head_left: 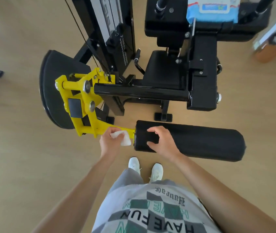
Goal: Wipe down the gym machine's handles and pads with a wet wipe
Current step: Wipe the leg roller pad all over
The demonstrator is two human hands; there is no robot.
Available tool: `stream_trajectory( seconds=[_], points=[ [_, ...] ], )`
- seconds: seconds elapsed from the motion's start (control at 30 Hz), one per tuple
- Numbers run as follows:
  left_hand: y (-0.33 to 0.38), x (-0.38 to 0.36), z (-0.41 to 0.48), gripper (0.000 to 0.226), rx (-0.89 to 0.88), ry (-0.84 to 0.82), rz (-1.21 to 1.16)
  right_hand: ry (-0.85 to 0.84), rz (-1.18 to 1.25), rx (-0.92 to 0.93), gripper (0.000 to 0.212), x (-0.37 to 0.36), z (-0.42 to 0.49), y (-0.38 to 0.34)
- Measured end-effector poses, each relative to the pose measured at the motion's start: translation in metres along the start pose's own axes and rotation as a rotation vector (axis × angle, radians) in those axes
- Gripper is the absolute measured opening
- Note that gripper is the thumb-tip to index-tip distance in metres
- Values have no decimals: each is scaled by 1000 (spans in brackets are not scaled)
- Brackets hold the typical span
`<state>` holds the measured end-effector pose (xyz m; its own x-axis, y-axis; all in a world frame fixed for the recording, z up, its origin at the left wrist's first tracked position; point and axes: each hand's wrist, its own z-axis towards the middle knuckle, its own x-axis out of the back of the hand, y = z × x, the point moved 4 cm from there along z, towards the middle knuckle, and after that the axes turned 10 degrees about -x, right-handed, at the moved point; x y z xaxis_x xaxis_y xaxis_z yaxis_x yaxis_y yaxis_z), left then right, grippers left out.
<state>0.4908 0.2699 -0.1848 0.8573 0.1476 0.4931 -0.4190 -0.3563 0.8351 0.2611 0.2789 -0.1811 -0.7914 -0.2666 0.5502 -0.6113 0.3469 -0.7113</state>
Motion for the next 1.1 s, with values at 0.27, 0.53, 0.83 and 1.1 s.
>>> stream_trajectory(
  seconds=[0.27, 0.53, 0.83, 1.1],
  points=[
    [-1, -33, 36, 27, -55, -229, 22, -30, -539, 20, 62, -29, -21, 7],
    [-17, -54, 29, 19, -173, -377, -129, -16, -689, -13, 82, -46, -32, 10],
    [-32, -48, 12, 8, -236, -243, -31, 16, -780, 3, 101, -60, -32, 26],
    [-52, -37, -7, 16, -131, -306, -55, 118, -777, 37, 97, -52, -14, 25]
  ],
)
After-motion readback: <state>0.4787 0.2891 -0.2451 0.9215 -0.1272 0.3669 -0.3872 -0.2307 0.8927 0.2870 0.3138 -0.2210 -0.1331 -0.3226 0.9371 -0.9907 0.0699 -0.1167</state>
